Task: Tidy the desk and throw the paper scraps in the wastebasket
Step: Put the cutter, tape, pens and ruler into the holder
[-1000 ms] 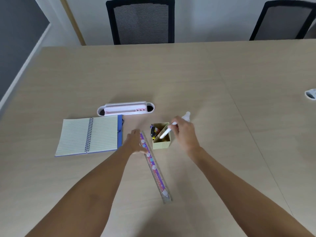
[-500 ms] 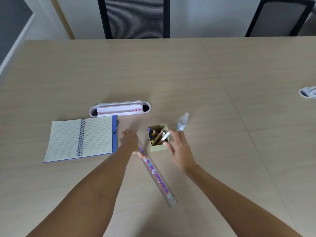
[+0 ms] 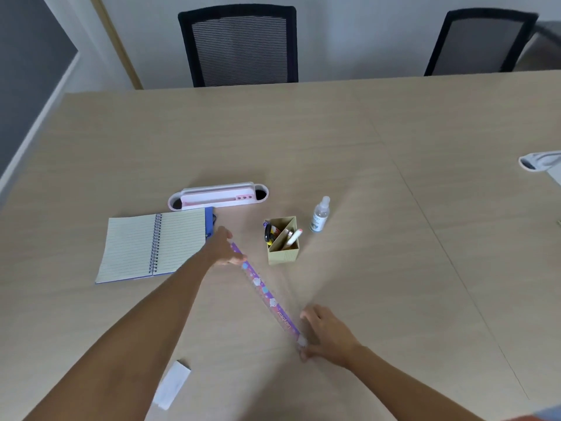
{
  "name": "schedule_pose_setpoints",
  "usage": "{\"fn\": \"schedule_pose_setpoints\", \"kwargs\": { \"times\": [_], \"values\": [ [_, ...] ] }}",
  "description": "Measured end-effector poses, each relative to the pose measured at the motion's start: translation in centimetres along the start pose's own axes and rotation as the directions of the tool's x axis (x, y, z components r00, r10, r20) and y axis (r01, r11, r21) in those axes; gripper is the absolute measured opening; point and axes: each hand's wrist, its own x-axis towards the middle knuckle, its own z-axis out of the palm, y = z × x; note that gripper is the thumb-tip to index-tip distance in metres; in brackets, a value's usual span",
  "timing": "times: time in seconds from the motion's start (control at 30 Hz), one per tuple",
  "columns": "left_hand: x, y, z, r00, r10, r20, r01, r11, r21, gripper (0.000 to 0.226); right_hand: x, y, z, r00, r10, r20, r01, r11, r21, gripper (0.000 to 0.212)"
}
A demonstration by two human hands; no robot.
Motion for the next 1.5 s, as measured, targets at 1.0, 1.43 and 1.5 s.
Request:
{"fn": "schedule_pose_setpoints", "kwargs": {
  "times": [1.0, 1.43, 1.5],
  "values": [
    [-7.5, 18.2, -6.3, 0.659, 0.727, -0.194, -0.52, 0.626, 0.581, 0.014, 11.7, -3.7, -11.3, 0.955, -0.017, -0.296, 0.135, 0.915, 0.381, 0.067],
    [-2.4, 4.3, -2.5, 0.99, 0.125, 0.064, -0.089, 0.913, -0.398, 0.069, 13.9, -5.4, -11.2, 0.968, 0.008, -0.25, 0.095, 0.914, 0.395, 0.08],
    [-1.6, 2.3, -0.3, 0.975, 0.05, 0.215, 0.025, 0.943, -0.331, 0.079, 15.0, -6.0, -11.1, 0.968, 0.026, -0.249, 0.081, 0.908, 0.411, 0.082]
  ]
}}
